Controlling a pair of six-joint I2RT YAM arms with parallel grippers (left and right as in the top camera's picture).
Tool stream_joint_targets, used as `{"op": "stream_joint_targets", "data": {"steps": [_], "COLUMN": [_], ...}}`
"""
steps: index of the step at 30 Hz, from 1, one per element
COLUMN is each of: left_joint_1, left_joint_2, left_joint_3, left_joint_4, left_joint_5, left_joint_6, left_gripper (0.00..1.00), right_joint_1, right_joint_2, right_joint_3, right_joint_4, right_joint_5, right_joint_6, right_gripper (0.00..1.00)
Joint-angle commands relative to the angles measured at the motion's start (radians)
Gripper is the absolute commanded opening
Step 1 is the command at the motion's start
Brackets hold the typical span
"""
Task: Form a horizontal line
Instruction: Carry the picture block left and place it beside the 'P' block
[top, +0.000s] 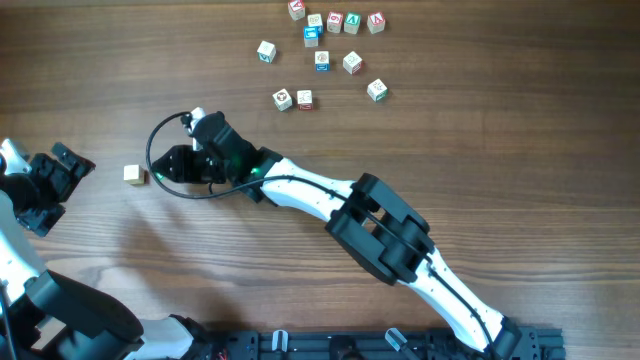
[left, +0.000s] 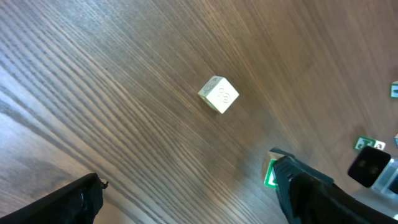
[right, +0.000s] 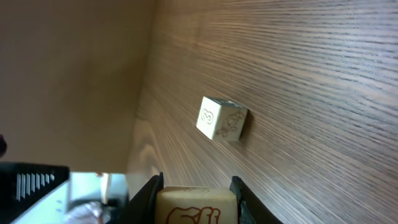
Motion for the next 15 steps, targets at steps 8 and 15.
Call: {"op": "stream_joint_targets", "data": {"steps": [8, 15], "left_joint_1": [0.003, 0.003], "left_joint_2": [0.005, 0.005], "left_joint_3": [-0.008, -0.008], "left_joint_4": [0.003, 0.003], "left_joint_5": [0.034, 0.034], "left_joint_6": [-0.009, -0.009], "left_gripper": [1.00, 1.00], "right_joint_1": [0.003, 0.013], "right_joint_2": [0.122, 0.140], "right_joint_3": [0.000, 0.000], "right_joint_4": [0.129, 0.127], "right_joint_5": [0.019, 0.034], "right_joint_6": [0.278, 0.274], "right_gripper": [0.30, 0.43]}}
